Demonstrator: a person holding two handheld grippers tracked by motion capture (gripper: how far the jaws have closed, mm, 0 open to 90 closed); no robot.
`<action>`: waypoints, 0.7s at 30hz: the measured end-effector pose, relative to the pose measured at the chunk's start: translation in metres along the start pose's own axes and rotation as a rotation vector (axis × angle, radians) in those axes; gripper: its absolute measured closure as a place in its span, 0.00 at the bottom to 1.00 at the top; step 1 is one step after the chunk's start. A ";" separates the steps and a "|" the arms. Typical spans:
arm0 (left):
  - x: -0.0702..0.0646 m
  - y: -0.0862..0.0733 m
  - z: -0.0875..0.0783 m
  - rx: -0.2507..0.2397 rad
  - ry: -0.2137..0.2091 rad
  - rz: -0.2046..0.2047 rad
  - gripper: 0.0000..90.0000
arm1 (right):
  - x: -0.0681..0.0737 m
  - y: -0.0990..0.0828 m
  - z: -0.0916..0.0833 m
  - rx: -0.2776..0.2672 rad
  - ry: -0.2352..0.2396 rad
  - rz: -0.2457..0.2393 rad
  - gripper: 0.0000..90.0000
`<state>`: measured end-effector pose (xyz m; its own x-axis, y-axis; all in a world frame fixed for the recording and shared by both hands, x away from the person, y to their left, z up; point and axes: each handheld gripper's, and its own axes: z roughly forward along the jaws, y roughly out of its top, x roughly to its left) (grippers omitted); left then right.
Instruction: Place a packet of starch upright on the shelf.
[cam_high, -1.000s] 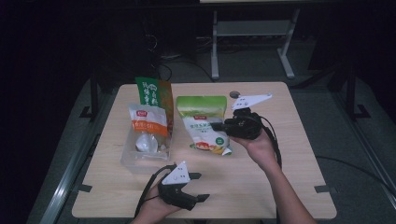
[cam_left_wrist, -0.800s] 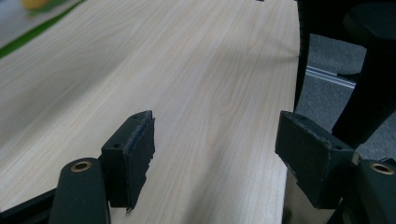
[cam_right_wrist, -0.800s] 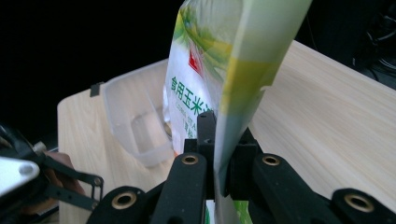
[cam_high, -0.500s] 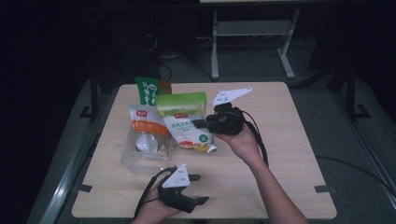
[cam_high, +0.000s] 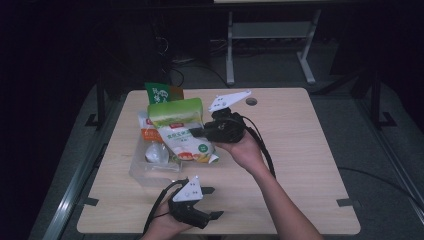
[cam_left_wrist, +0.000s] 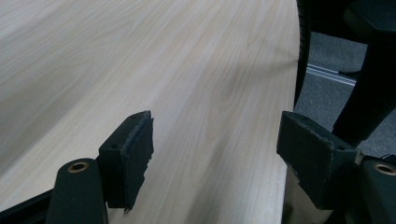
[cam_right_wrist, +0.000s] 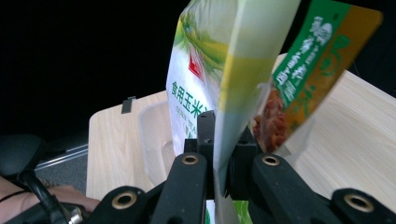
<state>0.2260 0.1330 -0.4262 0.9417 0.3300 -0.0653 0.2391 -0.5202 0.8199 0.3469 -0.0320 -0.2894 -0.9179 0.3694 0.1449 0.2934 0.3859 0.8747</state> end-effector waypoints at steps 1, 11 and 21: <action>0.001 0.000 0.000 -0.002 0.000 0.002 0.30 | 0.001 0.001 0.003 0.000 0.006 -0.003 0.96; 0.001 -0.001 -0.003 -0.018 0.025 -0.002 0.30 | 0.006 0.009 0.032 0.012 0.053 -0.002 0.96; 0.000 -0.001 -0.004 -0.017 0.026 -0.006 0.30 | 0.007 0.011 0.056 0.016 0.089 -0.003 0.96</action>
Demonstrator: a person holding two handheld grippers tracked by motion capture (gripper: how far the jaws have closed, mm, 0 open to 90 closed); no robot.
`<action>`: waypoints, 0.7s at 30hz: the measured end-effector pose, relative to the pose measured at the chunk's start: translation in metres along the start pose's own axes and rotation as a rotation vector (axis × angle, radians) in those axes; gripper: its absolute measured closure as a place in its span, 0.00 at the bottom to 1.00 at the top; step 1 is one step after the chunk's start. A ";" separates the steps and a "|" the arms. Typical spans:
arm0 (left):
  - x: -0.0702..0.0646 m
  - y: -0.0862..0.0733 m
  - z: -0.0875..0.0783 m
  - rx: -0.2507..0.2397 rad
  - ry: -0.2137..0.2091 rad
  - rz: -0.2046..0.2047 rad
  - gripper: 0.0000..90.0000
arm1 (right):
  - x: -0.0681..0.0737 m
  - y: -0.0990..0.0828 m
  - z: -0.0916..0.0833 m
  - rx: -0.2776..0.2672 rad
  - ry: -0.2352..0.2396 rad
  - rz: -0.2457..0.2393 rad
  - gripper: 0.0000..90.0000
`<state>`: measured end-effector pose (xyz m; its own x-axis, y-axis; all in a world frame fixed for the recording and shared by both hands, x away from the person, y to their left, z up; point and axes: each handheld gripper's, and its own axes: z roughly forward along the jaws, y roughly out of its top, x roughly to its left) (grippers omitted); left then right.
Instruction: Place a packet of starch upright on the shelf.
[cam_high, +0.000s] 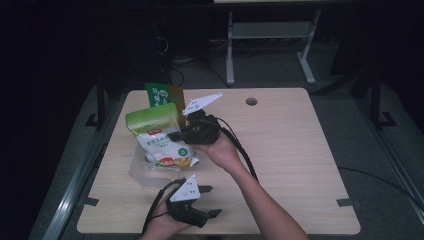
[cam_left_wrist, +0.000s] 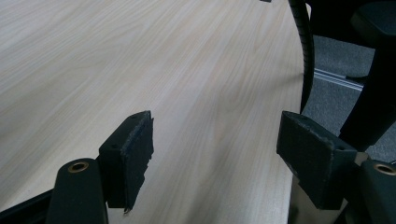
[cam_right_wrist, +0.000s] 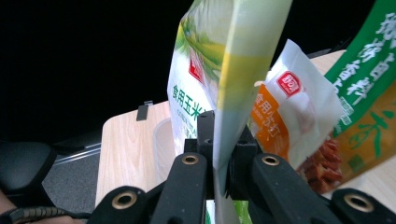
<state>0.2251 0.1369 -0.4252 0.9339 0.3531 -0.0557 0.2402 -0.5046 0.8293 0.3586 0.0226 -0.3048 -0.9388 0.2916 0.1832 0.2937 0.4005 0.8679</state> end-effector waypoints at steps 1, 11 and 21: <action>0.000 0.000 0.000 0.003 0.000 -0.001 0.30 | 0.000 0.000 0.002 0.002 0.004 0.001 0.96; -0.001 -0.001 0.000 -0.001 -0.004 -0.012 0.30 | 0.003 0.003 0.025 0.021 0.042 -0.011 0.96; -0.001 0.000 -0.002 -0.008 -0.023 -0.022 0.30 | 0.003 0.007 0.052 0.045 0.095 -0.024 0.96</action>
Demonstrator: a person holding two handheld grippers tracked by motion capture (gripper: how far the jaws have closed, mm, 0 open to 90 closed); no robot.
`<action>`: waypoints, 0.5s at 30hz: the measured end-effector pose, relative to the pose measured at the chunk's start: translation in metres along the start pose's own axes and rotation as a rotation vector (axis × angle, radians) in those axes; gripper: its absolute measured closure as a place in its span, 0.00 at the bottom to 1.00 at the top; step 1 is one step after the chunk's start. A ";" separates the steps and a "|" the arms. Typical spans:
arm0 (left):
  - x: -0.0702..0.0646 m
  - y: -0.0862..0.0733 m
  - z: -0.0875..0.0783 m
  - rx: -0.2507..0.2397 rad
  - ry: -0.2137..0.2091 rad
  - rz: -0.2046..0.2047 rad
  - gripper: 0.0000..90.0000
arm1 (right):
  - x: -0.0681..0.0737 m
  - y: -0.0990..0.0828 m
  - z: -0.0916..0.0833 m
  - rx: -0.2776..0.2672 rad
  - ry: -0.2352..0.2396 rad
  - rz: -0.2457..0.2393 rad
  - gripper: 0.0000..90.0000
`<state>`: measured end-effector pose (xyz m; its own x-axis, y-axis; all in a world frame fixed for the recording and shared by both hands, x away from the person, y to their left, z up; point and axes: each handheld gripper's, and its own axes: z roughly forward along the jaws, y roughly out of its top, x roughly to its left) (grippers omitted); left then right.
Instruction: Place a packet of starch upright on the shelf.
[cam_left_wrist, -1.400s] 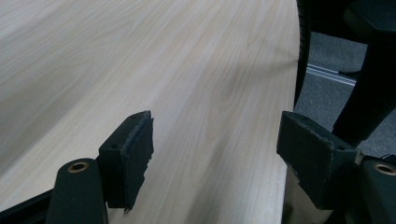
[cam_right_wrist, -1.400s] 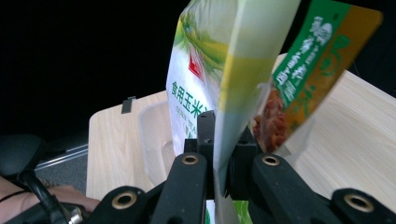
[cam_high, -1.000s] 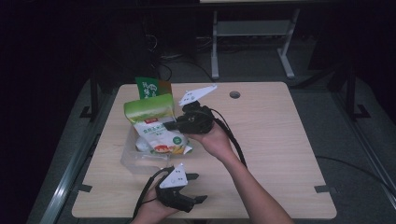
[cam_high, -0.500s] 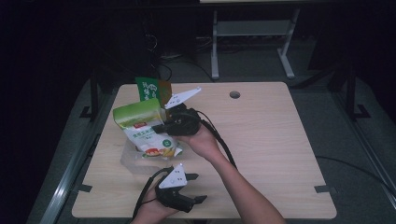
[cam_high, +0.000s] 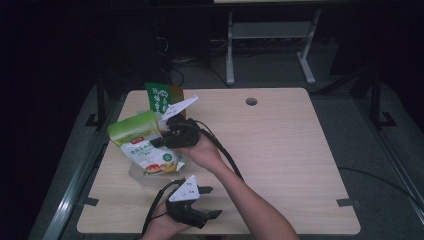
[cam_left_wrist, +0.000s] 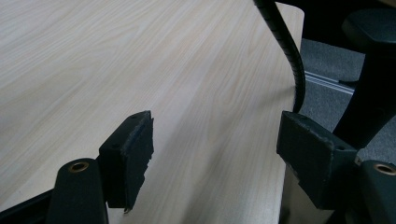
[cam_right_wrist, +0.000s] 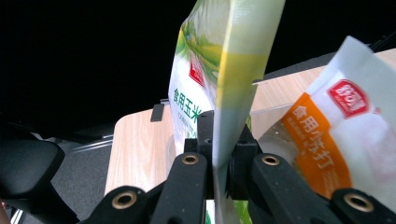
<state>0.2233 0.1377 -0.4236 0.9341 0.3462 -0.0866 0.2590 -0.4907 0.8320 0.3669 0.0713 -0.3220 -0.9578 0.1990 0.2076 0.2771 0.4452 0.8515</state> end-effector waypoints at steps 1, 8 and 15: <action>0.000 0.000 0.000 -0.003 0.000 -0.005 0.30 | -0.001 0.000 0.003 0.005 0.004 0.001 0.96; 0.001 -0.001 -0.001 0.002 0.002 -0.007 0.30 | -0.008 -0.003 0.024 0.034 0.051 0.012 0.96; 0.001 -0.001 -0.001 0.005 0.002 0.007 0.30 | -0.014 -0.014 0.040 0.060 0.066 0.027 0.96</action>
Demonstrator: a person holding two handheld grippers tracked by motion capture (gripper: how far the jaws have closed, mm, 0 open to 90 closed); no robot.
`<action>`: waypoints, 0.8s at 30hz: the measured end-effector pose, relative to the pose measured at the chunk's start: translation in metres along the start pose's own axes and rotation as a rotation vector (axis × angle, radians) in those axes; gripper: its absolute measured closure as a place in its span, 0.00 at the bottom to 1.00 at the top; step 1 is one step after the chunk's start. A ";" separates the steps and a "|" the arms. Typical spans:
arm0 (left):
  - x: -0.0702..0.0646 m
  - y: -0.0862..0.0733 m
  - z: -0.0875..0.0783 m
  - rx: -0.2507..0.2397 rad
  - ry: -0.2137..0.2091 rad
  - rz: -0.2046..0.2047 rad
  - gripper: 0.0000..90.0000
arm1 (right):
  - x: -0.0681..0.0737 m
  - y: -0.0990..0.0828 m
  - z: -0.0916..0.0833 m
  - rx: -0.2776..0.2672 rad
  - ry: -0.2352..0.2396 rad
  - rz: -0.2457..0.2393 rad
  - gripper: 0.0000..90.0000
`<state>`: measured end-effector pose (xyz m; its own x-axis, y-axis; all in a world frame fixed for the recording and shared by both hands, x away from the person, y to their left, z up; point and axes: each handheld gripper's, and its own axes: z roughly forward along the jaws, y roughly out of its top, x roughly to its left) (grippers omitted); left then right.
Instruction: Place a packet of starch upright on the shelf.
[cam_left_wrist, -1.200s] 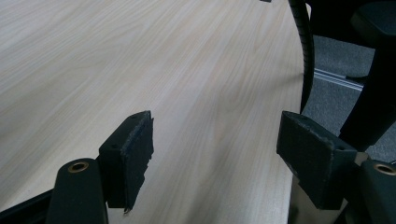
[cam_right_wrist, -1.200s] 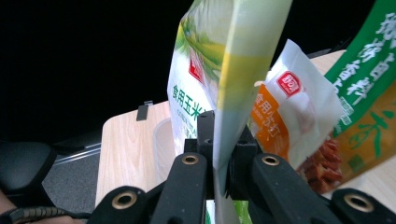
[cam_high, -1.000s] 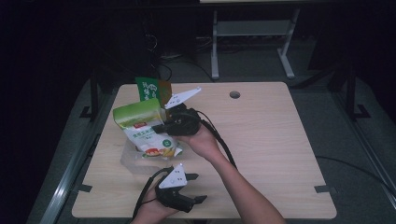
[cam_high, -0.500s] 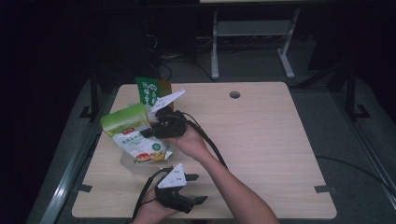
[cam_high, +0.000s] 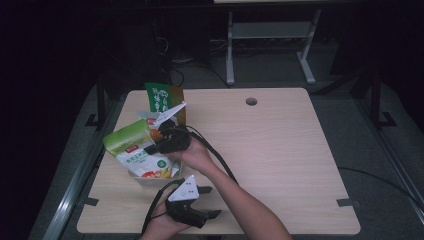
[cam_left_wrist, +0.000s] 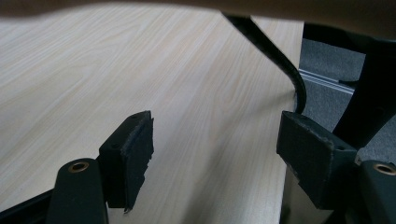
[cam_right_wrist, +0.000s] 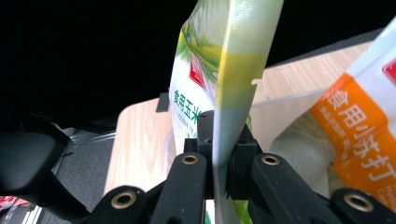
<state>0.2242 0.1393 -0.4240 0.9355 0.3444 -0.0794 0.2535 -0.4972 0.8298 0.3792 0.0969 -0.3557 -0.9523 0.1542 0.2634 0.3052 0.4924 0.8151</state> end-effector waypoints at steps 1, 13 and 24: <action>0.000 0.000 0.000 0.002 0.001 0.000 0.30 | -0.001 -0.002 0.002 0.007 0.000 0.004 0.95; 0.001 -0.001 0.000 0.000 0.003 -0.004 0.30 | 0.003 -0.010 0.002 0.077 -0.030 -0.042 0.91; 0.000 -0.001 0.001 -0.001 0.002 -0.014 0.30 | -0.003 -0.029 -0.003 0.077 -0.027 -0.019 0.95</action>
<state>0.2246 0.1388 -0.4257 0.9312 0.3531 -0.0901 0.2665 -0.4911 0.8293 0.3735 0.0795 -0.3784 -0.9579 0.1670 0.2336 0.2872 0.5600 0.7771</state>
